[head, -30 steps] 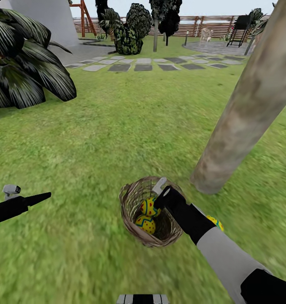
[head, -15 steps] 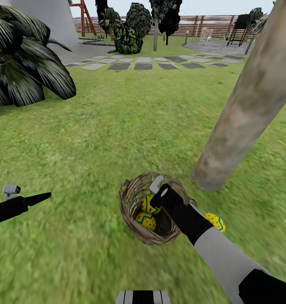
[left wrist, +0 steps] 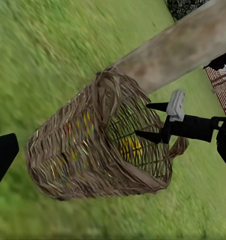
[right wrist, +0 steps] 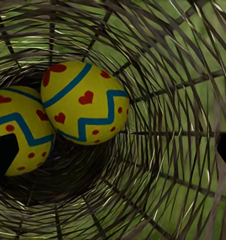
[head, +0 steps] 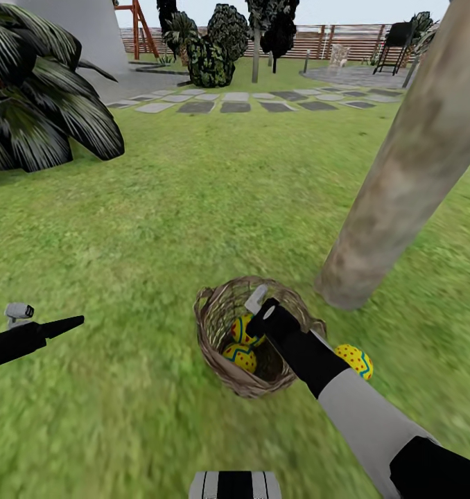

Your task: Take the three Easter eggs out of the wicker basket on the lawn in the garden, then place them on the lawn next to a single tree (choose any tree) so that all three eggs are next to the same tree and none are left in the basket.

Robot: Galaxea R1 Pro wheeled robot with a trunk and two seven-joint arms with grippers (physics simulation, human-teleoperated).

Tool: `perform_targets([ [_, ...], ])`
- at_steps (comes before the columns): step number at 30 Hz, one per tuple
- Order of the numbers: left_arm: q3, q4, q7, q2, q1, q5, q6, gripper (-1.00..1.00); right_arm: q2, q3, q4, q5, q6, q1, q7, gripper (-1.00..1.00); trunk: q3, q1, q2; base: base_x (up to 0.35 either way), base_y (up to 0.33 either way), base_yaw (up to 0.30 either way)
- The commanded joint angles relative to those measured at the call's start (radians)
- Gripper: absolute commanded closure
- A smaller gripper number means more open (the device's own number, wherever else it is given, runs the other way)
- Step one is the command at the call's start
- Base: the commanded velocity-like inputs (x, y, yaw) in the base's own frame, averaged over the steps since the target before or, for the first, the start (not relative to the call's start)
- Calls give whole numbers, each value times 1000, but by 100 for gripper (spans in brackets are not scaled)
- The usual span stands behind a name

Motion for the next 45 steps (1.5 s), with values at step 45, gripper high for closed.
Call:
perform_targets([
  [45,1,0,-6,0,0,-4,10,-100,45,-1,178,17,-79,-148,0,-100,-171,37,-45,0,0,0],
])
